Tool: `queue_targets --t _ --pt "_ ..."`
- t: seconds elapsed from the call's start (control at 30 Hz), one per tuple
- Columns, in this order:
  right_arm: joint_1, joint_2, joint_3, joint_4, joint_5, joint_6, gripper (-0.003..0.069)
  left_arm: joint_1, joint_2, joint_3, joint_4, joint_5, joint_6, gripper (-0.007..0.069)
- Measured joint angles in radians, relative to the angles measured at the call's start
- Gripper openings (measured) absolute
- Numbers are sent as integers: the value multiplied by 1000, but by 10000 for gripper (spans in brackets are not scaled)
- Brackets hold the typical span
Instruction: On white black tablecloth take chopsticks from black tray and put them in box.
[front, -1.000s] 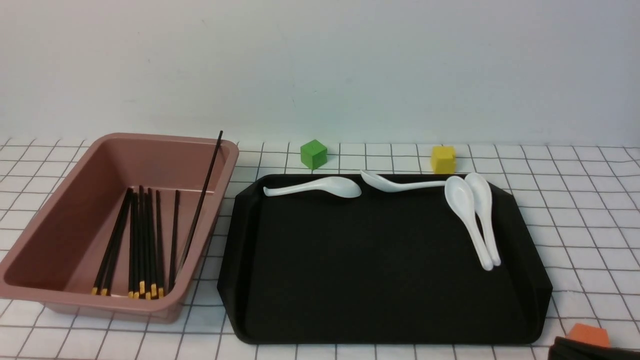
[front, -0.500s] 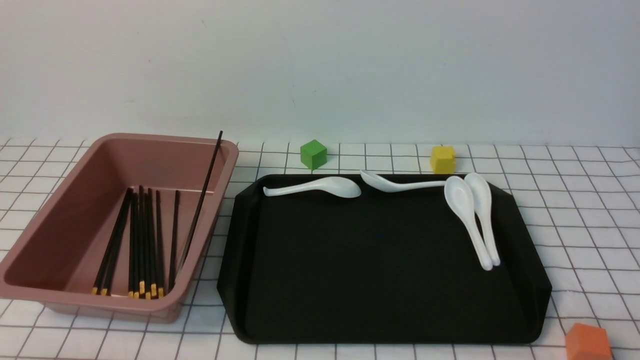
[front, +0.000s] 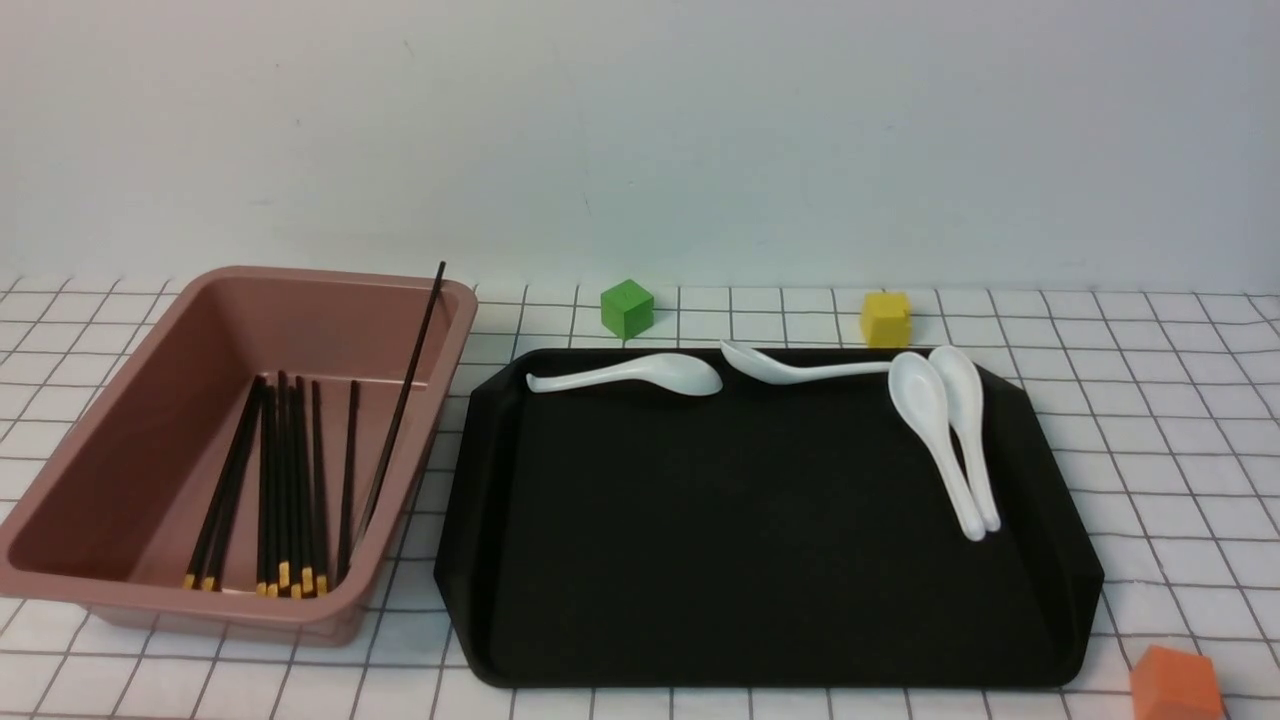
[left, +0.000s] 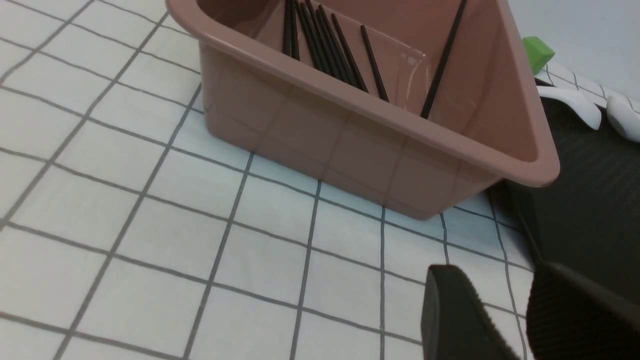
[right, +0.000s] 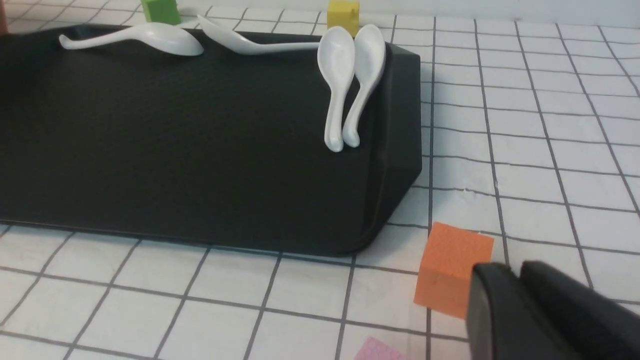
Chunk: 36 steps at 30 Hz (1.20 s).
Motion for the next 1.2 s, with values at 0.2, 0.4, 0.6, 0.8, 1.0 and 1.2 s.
queue_targets --t 0.2,0.4,0.6,0.8,1.0,1.2 --pt "0 0 0 0 1 0 97 0 0 0 0 0 0 239" --pt "0 0 0 0 2 0 107 0 0 0 0 0 0 239" --pt "0 0 0 0 2 0 113 0 0 0 0 0 0 239" --pt "0 0 0 0 2 0 120 0 0 0 0 0 0 239" --pt "0 0 0 0 2 0 128 0 0 0 0 0 0 239" --pt "0 0 0 0 2 0 132 0 0 0 0 0 0 239"
